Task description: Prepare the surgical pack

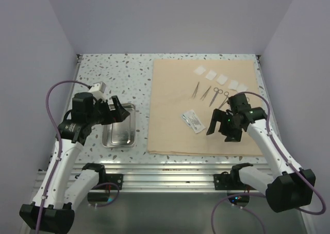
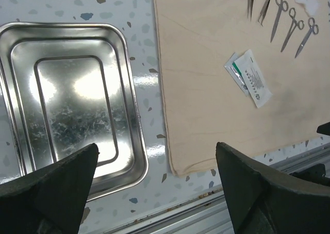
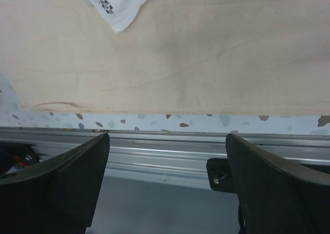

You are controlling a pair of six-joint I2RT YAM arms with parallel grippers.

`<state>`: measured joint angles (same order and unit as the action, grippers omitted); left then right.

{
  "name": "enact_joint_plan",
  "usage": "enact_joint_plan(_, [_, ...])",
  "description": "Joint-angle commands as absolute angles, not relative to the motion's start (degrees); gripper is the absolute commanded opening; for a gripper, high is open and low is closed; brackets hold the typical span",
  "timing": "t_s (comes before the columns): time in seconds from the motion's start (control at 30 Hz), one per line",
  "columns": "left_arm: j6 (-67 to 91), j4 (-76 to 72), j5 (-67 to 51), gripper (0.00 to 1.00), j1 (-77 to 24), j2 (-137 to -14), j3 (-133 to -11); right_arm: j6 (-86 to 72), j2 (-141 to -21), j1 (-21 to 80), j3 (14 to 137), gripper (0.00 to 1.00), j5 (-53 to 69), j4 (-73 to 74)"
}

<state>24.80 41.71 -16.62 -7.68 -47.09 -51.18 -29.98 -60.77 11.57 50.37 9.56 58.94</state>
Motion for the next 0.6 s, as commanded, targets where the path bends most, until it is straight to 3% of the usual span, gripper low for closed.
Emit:
enact_joint_plan(0.0, [22.58,43.59,-13.27,1.00,-8.52,-47.28,-52.82,-28.65,-64.84,11.51,54.40,0.99,8.44,57.30])
enact_joint_plan(0.3, [23.81,45.09,-11.78,0.92,-8.70,-48.96,-51.07,-31.02,-78.12,11.69,65.99,0.99,8.53,48.43])
enact_joint_plan(0.57, [23.55,44.47,-11.69,0.86,-9.14,-49.39,-49.83,-38.06,-92.95,16.69,79.96,0.95,-5.43,36.56])
